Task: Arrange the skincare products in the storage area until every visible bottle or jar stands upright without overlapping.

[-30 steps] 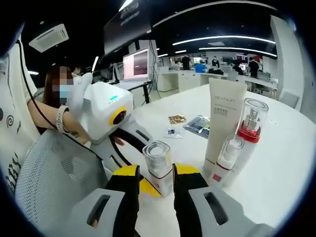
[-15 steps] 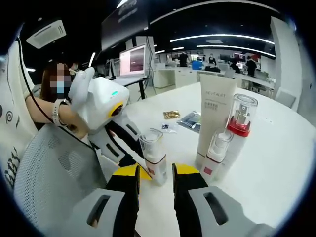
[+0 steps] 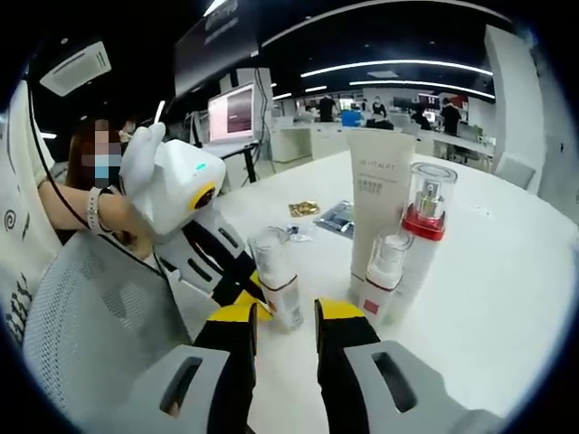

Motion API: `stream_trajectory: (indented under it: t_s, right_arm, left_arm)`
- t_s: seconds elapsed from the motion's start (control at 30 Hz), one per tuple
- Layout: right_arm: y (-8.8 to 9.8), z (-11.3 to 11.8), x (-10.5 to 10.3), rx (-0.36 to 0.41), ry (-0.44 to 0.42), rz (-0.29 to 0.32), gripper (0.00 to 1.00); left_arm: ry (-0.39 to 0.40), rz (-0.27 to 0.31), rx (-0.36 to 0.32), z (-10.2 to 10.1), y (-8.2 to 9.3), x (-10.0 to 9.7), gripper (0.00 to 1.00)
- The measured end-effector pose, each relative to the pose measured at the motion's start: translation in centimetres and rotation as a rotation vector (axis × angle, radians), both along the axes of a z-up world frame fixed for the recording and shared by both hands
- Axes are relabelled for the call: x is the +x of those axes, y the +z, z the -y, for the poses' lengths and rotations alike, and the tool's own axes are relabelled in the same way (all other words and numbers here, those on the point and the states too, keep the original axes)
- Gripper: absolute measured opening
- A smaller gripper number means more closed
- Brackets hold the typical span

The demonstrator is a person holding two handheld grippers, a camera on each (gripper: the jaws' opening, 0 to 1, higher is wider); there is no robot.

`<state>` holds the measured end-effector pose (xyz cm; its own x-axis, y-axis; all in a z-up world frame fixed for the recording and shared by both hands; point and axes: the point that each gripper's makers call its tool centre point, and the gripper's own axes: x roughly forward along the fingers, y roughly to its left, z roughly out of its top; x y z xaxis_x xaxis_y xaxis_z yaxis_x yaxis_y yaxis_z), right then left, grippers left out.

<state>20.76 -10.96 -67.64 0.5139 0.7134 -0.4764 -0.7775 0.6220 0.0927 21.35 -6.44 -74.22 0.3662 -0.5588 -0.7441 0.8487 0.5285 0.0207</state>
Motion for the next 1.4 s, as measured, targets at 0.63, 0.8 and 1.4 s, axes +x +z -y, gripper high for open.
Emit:
stream_trajectory:
  t_s: [0.63, 0.8, 1.4]
  right_arm:
    - [-0.1, 2.9, 1.8, -0.05, -0.156, 0.032, 0.4]
    - [-0.3, 3.4, 2.1, -0.07, -0.182, 0.033, 0.49]
    - [-0.7, 3.6, 2.3, -0.101, -0.179, 0.03, 0.56]
  left_arm:
    - [-0.016, 0.014, 0.013, 1.1, -0.2, 1.8, 0.04]
    - [-0.02, 0.02, 0.011, 1.6, -0.1, 2.3, 0.04]
    - [-0.047, 0.041, 0.024, 3.3, -0.2, 4.2, 0.03]
